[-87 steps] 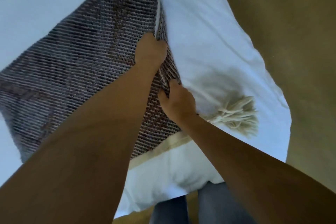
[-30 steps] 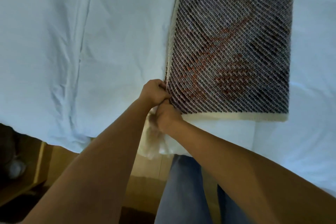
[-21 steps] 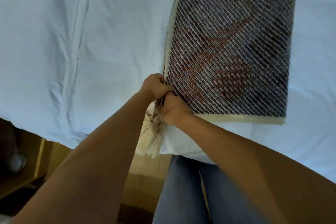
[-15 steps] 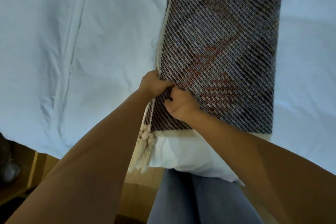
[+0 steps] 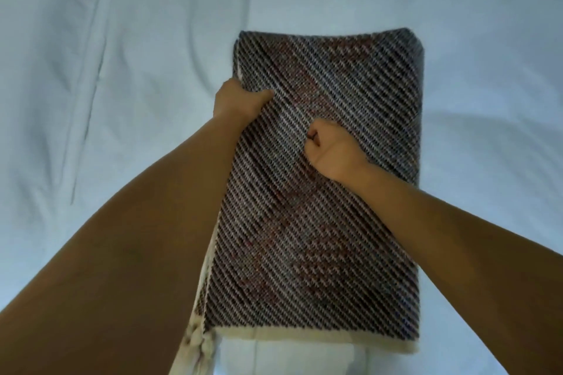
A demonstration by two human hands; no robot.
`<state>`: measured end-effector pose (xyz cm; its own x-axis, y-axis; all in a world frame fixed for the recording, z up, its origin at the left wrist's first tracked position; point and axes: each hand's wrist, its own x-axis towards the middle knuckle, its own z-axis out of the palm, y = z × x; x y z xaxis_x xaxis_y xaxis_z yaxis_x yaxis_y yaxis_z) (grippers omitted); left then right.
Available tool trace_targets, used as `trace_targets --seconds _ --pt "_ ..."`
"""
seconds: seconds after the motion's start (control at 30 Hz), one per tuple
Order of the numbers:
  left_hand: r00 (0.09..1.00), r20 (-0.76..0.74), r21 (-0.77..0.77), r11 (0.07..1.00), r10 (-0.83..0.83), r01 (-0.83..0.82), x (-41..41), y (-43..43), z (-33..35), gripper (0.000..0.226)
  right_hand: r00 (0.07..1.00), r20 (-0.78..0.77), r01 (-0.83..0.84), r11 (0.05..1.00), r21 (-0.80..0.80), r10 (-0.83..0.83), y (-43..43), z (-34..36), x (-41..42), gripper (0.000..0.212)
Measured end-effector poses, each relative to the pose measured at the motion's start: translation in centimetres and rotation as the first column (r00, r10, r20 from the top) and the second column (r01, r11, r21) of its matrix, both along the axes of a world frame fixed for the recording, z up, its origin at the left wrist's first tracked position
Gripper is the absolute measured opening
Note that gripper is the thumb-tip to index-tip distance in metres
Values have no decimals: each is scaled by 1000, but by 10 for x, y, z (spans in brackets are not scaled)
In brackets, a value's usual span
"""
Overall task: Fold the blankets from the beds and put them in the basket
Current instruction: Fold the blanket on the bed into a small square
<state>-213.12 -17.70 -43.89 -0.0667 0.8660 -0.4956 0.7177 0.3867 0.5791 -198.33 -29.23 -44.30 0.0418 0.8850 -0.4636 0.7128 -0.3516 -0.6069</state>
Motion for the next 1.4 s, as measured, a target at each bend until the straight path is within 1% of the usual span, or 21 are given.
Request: trace_targets --seconds 0.07,0.13,0.2,0.27,0.37,0.47,0.53,0.6,0.63,0.73,0.8,0.97,1.07,1.13,1.17,1.23,1.27,1.3,1.33,1.37,1.4 --pt "1000 -8 45 999 3 -2 9 23 -1 76 999 46 -12 996 88 8 20 -1 11 28" --pt "999 6 79 996 44 -44 18 41 -5 77 991 135 -19 980 196 -8 42 -2 20 35" --pt "997 0 106 991 75 -75 25 56 -10 68 972 233 -31 965 262 -32 64 -5 31 47" --pt "996 -34 135 988 83 -78 30 66 -16 57 956 286 -22 962 273 -59 83 -9 40 59" --pt "995 -62 157 985 84 -73 32 74 -25 50 938 345 -58 967 250 -33 105 -17 47 70" --pt "996 -54 217 974 74 -60 29 78 -35 33 909 413 -152 969 196 59 125 -22 48 68" --pt "992 -81 256 964 95 -72 21 78 -41 26 870 476 -205 972 118 126 139 -21 51 65" --pt "986 -115 272 958 123 -88 12 77 -47 26 815 542 -251 968 9 206 148 -19 61 70" --pt "983 -135 271 959 127 -87 8 76 -50 27 810 544 -239 970 -38 220 150 -17 68 73" --pt "974 -208 259 965 88 -32 6 77 -55 32 859 478 -139 982 -130 185 145 -13 104 77" --pt "967 -248 261 965 63 4 8 77 -58 36 865 458 -143 975 -171 207 137 -11 133 84" --pt "946 -324 283 956 18 79 13 75 -67 42 804 529 -205 962 -178 270 112 -16 186 90" --pt "927 -376 259 962 14 91 18 76 -65 42 763 599 -208 970 -126 241 113 -21 193 88" --pt "911 -411 278 956 28 95 25 78 -57 37 743 644 -198 979 -51 183 116 -24 187 80" --pt "897 -442 321 938 24 133 29 79 -52 36 743 657 -179 984 9 129 116 -24 179 72" --pt "862 -506 421 861 -40 287 44 73 -42 50 754 657 -139 982 131 19 113 -23 150 55" --pt "851 -513 449 812 -109 374 55 67 -38 57 780 625 -120 972 200 -32 109 -24 128 52" --pt "833 -516 457 758 -200 465 68 55 -35 59 823 564 -100 959 265 -70 102 -24 103 55" --pt "796 -521 439 704 -307 559 80 38 -36 58 875 475 -70 950 306 -88 92 -26 78 58" --pt "746 -520 390 661 -416 641 90 19 -39 56 920 382 -40 951 307 -85 79 -30 58 58" --pt "699 -505 320 643 -506 696 96 -1 -44 55 944 323 -25 961 275 -68 64 -35 46 58"
